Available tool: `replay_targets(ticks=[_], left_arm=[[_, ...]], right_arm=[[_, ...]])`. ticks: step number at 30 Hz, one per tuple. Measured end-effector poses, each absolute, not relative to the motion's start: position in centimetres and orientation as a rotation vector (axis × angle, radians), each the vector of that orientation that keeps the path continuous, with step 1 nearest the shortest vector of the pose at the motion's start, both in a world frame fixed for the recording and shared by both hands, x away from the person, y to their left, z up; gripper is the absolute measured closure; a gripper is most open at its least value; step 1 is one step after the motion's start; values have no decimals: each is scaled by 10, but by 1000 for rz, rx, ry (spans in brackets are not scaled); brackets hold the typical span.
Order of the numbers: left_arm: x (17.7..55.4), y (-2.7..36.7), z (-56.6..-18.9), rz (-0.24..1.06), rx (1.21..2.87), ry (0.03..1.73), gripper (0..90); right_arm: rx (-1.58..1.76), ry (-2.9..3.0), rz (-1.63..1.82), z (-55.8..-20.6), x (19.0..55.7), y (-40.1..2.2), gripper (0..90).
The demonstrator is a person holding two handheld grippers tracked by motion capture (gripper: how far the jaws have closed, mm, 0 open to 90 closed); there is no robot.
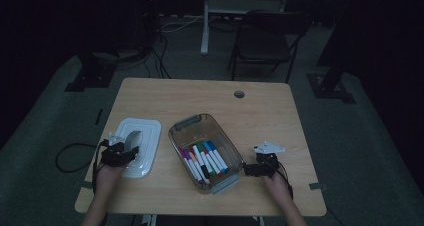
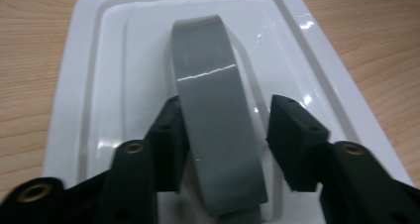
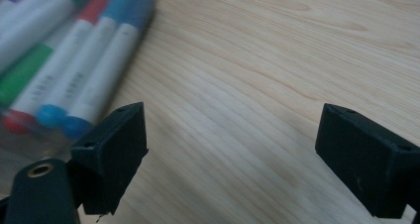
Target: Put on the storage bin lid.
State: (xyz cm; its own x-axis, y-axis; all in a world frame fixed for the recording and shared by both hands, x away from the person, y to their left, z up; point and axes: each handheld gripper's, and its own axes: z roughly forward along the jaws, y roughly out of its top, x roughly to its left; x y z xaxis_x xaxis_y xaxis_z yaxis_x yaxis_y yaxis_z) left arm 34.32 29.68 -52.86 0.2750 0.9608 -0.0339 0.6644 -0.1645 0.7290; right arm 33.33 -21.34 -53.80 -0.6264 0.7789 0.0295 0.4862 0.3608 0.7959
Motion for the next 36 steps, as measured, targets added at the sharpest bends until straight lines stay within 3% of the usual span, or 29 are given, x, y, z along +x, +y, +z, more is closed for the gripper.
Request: replay_targets(ticks=[2, 8, 23, 36], left_arm=[[343, 297, -527, 599, 1891, 1469, 608], [341, 300, -525, 590, 1867, 1488, 675], [323, 303, -503, 639, 1832, 1486, 680], [302, 306, -448, 654, 1744, 1457, 680]], right_arm=[[1104, 2286, 1167, -538, 332, -211, 122], [1017, 2341, 1216, -538, 328, -206, 122], [915, 2435, 1270, -539, 323, -202, 138], [745, 2516, 1402, -536, 317, -175, 137]])
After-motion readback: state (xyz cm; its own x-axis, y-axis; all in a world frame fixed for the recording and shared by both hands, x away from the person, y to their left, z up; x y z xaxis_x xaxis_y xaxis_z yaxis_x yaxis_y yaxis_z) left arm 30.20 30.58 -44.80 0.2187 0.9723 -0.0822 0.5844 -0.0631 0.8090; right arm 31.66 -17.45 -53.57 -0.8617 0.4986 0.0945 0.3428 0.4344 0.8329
